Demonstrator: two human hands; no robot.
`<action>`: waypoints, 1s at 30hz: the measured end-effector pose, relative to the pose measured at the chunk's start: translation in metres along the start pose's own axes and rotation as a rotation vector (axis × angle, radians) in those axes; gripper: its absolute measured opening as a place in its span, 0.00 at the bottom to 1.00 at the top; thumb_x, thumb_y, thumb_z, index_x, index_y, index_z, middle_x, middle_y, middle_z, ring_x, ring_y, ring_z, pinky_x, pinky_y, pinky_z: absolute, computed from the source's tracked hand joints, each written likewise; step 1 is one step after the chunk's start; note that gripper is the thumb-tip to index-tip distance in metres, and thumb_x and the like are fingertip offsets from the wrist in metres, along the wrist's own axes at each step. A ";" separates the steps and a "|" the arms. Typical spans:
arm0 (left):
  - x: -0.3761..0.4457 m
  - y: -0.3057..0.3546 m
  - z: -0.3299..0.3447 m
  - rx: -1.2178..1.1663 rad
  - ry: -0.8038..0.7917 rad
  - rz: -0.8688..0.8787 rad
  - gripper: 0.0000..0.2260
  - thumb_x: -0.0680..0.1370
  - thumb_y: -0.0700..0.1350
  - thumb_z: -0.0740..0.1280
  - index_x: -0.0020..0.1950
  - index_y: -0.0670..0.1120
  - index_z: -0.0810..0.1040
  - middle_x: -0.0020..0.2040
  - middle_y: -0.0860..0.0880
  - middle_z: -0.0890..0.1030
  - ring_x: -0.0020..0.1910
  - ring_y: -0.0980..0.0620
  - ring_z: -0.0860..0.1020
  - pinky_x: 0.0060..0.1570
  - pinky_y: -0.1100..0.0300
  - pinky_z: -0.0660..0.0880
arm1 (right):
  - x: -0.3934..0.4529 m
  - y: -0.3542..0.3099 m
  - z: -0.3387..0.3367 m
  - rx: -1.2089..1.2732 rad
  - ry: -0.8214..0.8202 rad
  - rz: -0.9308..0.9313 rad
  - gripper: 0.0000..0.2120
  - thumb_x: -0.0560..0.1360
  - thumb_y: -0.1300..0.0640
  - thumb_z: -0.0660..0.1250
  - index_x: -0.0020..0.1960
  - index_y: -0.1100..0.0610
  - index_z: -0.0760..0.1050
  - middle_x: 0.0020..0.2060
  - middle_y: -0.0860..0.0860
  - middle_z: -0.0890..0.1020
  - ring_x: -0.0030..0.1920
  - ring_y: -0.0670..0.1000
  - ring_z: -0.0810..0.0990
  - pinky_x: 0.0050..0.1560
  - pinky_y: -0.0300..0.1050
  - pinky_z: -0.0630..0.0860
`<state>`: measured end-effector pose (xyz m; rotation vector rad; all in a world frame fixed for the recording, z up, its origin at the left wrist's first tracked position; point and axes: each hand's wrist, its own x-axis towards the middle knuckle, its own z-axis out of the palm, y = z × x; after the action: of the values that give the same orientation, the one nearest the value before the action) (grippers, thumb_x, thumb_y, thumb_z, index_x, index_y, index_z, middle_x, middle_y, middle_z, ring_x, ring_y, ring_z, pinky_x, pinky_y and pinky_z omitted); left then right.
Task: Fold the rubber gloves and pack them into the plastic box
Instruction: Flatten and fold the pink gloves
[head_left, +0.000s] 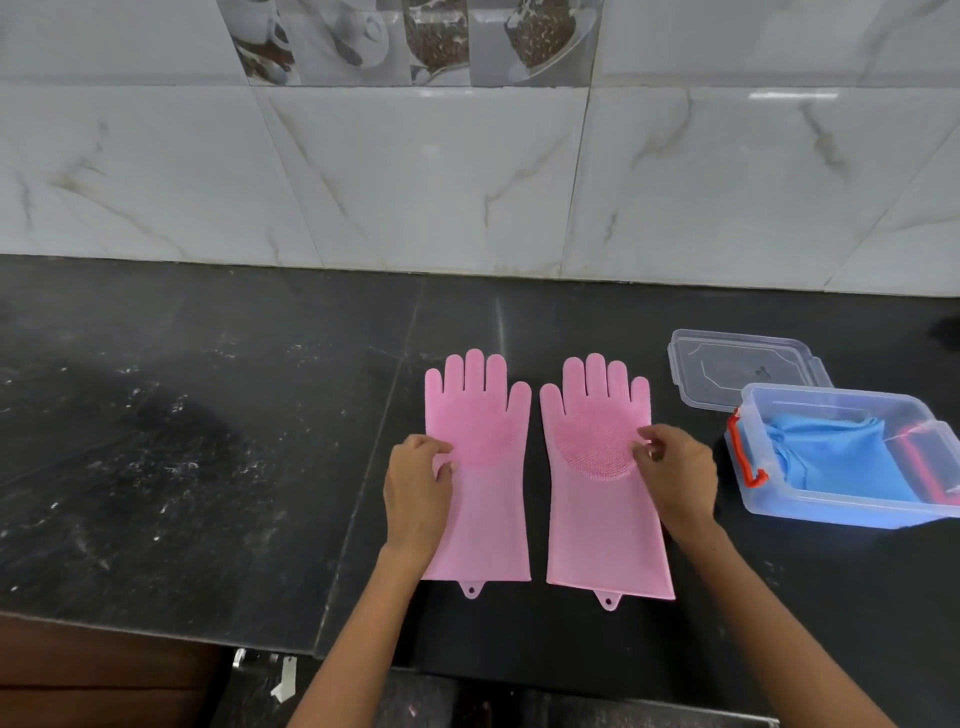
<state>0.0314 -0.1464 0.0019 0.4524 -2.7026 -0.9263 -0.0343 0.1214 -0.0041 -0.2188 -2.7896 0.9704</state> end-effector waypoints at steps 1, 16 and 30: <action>-0.004 0.008 0.004 0.016 0.007 0.003 0.10 0.75 0.37 0.69 0.55 0.44 0.82 0.55 0.48 0.80 0.53 0.51 0.76 0.52 0.65 0.68 | 0.007 0.005 -0.004 -0.014 -0.011 0.018 0.13 0.73 0.58 0.71 0.57 0.60 0.79 0.51 0.57 0.84 0.47 0.55 0.83 0.52 0.50 0.78; -0.091 0.146 0.111 -0.043 -0.255 0.129 0.12 0.76 0.53 0.68 0.48 0.45 0.83 0.47 0.48 0.81 0.47 0.52 0.77 0.48 0.62 0.71 | 0.046 0.022 -0.016 0.131 -0.182 0.076 0.13 0.73 0.51 0.71 0.47 0.61 0.80 0.40 0.57 0.84 0.39 0.53 0.81 0.48 0.45 0.78; -0.077 0.159 0.087 -0.123 -0.286 -0.058 0.05 0.74 0.41 0.71 0.47 0.42 0.84 0.46 0.46 0.84 0.45 0.52 0.81 0.54 0.61 0.77 | 0.063 0.010 -0.019 0.499 -0.291 0.226 0.09 0.70 0.64 0.72 0.50 0.63 0.81 0.45 0.58 0.83 0.39 0.51 0.82 0.37 0.40 0.80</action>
<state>0.0409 0.0489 0.0247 0.4013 -2.8731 -1.2517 -0.0905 0.1529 0.0123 -0.3469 -2.6858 1.8433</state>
